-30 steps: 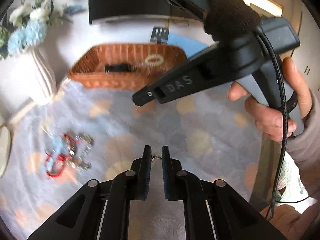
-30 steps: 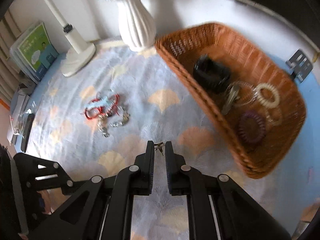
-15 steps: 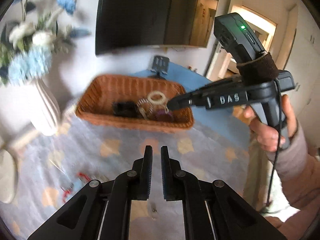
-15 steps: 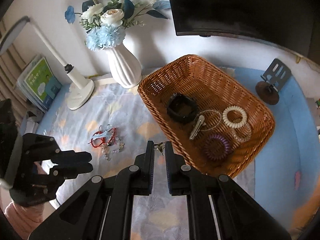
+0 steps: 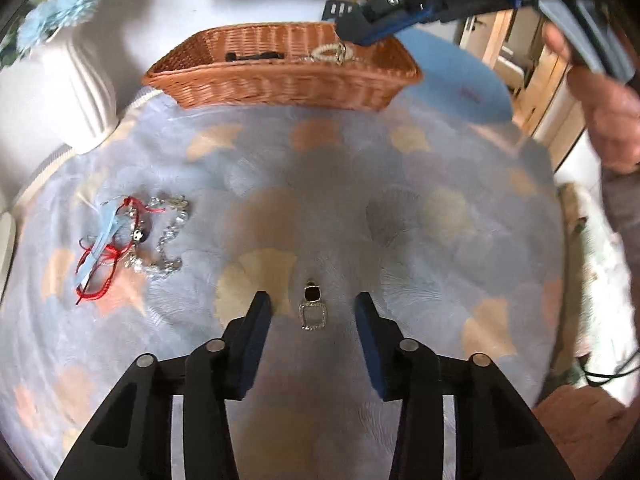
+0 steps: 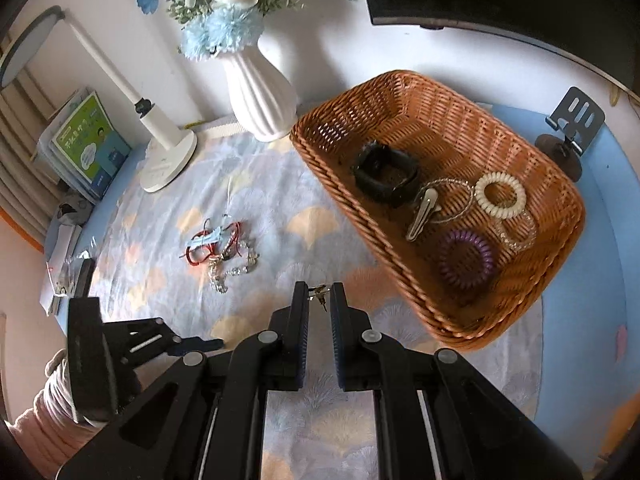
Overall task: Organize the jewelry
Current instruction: 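Lift both pendants and carry them toward the wicker basket, then lower both tools into the basket and open them to drop the pendants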
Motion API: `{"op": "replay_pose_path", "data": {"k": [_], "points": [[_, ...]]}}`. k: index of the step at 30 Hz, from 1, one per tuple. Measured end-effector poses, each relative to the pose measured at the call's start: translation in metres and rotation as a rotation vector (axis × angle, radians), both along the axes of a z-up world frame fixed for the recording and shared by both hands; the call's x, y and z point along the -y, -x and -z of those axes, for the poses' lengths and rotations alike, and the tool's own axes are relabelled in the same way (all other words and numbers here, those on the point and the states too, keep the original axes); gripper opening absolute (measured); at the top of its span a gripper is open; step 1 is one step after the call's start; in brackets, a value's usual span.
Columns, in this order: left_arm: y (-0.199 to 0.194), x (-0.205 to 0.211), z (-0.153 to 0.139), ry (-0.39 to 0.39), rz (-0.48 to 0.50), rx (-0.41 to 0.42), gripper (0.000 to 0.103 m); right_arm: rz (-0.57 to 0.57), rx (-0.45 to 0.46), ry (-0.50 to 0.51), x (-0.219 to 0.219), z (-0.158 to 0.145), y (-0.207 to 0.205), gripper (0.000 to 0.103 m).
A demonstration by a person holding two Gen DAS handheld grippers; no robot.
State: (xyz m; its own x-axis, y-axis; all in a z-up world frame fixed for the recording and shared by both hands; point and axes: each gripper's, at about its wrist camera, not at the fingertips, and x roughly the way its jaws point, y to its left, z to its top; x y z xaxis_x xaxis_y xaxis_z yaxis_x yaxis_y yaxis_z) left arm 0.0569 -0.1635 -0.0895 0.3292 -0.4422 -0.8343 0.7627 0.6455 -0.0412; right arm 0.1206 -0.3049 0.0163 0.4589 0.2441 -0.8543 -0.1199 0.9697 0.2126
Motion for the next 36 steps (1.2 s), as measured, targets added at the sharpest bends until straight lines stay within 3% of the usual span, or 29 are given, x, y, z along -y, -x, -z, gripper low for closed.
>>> {"op": "replay_pose_path", "data": {"k": [2, 6, 11, 14, 21, 26, 28, 30, 34, 36], "points": [[-0.001, 0.003, 0.0, 0.005, -0.009, 0.011, 0.041, -0.005, -0.007, -0.009, 0.001, 0.002, 0.001, 0.013], [-0.002, 0.003, -0.001, 0.012, -0.01, 0.016, 0.011, 0.004, -0.009, -0.012, 0.005, 0.004, 0.001, 0.013], [-0.008, -0.007, -0.01, 0.052, 0.001, -0.004, 0.011, 0.015, -0.006, -0.025, 0.011, 0.002, 0.002, 0.013], [-0.017, -0.017, -0.032, 0.125, 0.005, -0.013, 0.011, 0.015, 0.014, -0.027, 0.014, -0.008, 0.003, 0.013], [-0.062, -0.013, -0.112, 0.27, -0.008, 0.055, 0.011, 0.048, 0.092, -0.01, 0.031, -0.044, -0.016, 0.012], [-0.115, 0.013, -0.146, 0.295, -0.042, 0.099, 0.011, 0.12, 0.087, 0.008, 0.054, -0.047, -0.062, 0.012], [-0.137, 0.024, -0.148, 0.298, -0.06, 0.088, 0.011, 0.162, 0.076, 0.059, 0.064, -0.041, -0.085, 0.012], [-0.16, 0.039, -0.142, 0.293, -0.085, 0.058, 0.011, 0.183, 0.051, 0.045, 0.076, -0.029, -0.106, 0.012], [-0.21, 0.071, -0.112, 0.248, -0.142, -0.014, 0.011, 0.253, -0.003, 0.083, 0.1, 0.005, -0.139, 0.012], [-0.228, 0.083, -0.095, 0.228, -0.168, -0.04, 0.011, 0.255, -0.036, 0.044, 0.108, 0.016, -0.151, 0.012]]}}
